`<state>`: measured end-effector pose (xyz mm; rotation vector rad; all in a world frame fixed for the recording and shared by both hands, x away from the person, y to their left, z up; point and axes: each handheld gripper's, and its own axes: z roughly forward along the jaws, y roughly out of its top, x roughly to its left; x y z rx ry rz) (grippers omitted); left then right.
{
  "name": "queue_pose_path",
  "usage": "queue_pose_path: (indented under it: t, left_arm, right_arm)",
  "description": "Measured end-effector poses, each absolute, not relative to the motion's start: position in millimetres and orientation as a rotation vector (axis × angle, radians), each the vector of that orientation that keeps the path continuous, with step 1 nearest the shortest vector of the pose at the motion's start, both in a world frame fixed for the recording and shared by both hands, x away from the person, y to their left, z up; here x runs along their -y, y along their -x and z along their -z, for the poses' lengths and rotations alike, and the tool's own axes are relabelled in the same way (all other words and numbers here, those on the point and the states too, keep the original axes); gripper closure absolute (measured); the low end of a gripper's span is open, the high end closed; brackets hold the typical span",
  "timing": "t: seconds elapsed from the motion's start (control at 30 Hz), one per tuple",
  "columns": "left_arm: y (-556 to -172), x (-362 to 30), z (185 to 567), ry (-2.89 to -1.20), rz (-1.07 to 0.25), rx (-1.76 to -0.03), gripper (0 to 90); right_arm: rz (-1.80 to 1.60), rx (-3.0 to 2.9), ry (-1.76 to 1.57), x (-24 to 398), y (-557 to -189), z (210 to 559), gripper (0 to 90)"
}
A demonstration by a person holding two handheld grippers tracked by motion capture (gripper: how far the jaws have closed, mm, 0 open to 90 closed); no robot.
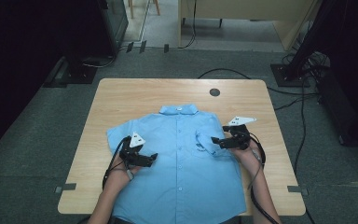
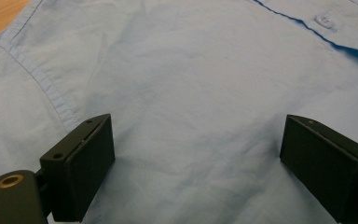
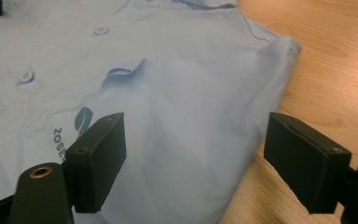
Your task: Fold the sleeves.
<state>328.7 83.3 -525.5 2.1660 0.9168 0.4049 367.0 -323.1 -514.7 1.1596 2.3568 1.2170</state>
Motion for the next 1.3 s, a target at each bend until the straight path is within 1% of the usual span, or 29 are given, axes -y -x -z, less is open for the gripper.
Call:
queue_pose_path:
  t: [1.3]
  left_arm:
    - [-329,-83,526,-2.166,-0.405,-0.917,9.9]
  right_arm:
    - [-1.149,-2.348,-1.168,354,-364,521,17.2]
